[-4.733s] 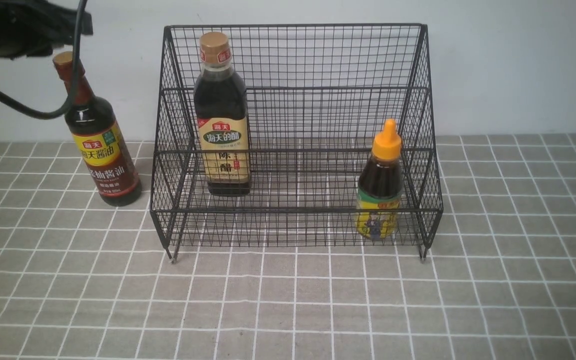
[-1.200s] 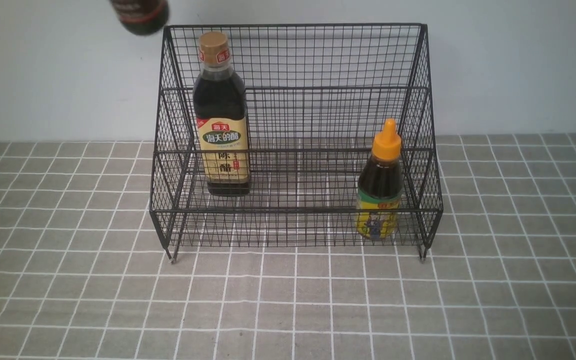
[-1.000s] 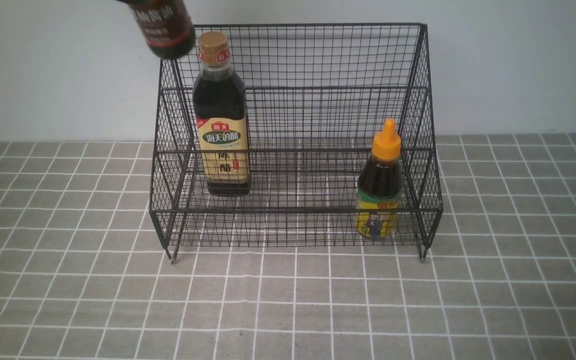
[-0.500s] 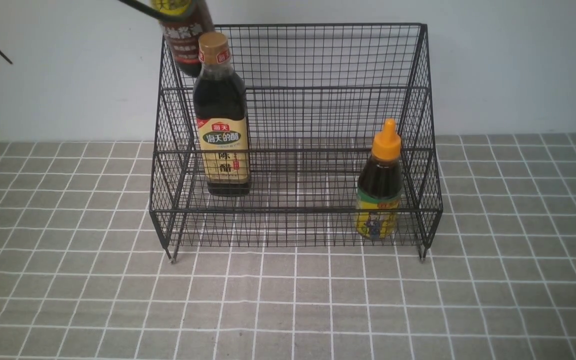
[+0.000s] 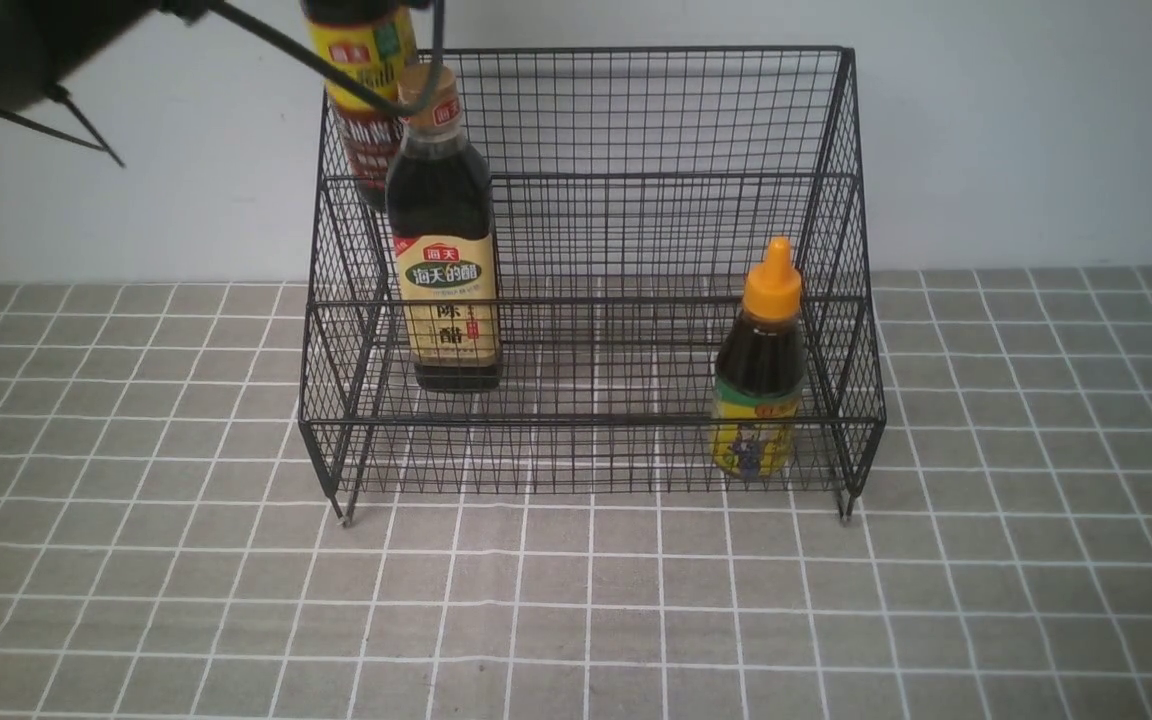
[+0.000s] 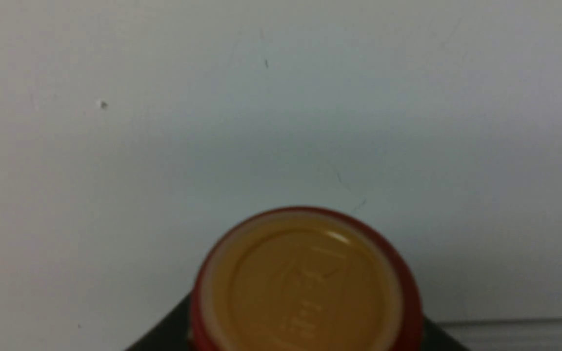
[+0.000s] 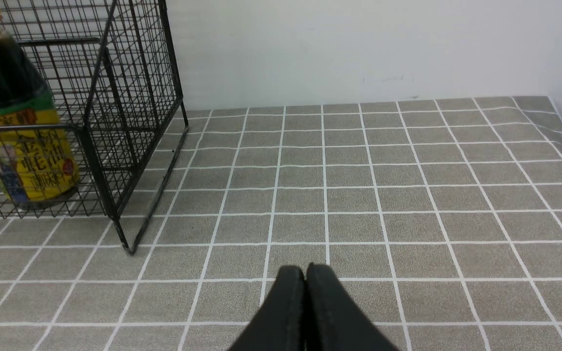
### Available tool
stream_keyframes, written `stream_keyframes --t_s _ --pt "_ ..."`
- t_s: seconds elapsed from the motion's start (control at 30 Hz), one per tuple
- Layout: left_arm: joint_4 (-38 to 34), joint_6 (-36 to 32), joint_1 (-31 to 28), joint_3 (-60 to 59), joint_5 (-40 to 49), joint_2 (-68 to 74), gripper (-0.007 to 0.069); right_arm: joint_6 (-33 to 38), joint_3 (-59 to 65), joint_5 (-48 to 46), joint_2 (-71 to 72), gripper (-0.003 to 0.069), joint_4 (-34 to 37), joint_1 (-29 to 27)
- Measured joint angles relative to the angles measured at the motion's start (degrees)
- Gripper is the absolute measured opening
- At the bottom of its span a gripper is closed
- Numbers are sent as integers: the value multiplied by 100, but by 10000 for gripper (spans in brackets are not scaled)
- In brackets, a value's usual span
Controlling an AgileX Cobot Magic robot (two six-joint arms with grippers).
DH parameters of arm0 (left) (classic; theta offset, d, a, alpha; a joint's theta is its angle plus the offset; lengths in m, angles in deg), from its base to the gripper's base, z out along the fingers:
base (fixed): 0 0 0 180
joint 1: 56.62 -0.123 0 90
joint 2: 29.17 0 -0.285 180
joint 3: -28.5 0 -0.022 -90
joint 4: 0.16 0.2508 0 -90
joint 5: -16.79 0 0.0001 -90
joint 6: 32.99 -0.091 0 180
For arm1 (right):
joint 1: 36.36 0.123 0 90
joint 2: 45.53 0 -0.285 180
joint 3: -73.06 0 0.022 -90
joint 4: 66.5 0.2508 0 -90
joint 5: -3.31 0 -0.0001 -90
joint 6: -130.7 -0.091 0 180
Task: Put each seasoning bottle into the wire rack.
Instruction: Use the left arm to put the condiment bottle back on the shelf
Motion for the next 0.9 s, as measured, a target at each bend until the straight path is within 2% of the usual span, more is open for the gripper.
stream_keyframes --t_s 0.77,0.9 --pt "82 0 0 0 66 808 258 0 0 0 0 -13 0 0" --pt "140 0 0 14 75 827 279 0 0 0 0 -13 0 0"
